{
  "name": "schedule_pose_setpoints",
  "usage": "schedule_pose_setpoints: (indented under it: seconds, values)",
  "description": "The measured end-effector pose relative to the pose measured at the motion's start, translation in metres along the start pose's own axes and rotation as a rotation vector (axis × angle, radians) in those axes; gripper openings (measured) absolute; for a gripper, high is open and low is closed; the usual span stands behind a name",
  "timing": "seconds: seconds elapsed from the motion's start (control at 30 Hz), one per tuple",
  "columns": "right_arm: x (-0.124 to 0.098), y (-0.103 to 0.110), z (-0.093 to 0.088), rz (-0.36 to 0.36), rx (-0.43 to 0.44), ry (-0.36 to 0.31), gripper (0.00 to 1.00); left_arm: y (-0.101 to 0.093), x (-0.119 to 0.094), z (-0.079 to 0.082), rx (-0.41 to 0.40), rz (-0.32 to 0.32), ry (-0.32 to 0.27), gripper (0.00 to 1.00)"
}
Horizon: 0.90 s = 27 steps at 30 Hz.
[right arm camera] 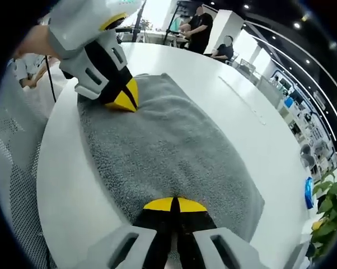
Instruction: Open the folded towel by lifting each exposed corner and separating the folded layers until the towel lies flat within the target outline without major curled edges
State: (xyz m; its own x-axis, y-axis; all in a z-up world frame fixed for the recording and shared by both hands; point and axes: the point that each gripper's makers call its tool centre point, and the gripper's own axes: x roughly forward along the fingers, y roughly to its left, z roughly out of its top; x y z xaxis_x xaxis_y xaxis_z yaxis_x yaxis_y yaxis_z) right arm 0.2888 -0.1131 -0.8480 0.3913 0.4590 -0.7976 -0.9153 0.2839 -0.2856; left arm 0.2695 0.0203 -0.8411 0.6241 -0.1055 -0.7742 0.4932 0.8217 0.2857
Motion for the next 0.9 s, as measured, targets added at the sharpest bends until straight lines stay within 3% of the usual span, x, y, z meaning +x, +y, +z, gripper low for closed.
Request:
schedule_pose_setpoints:
  seconds: [0.9]
  values:
    - [0.007,-0.016,0.001,-0.004,-0.071,0.036,0.0,-0.04,-0.024,-0.013,-0.108,-0.081,0.001,0.03]
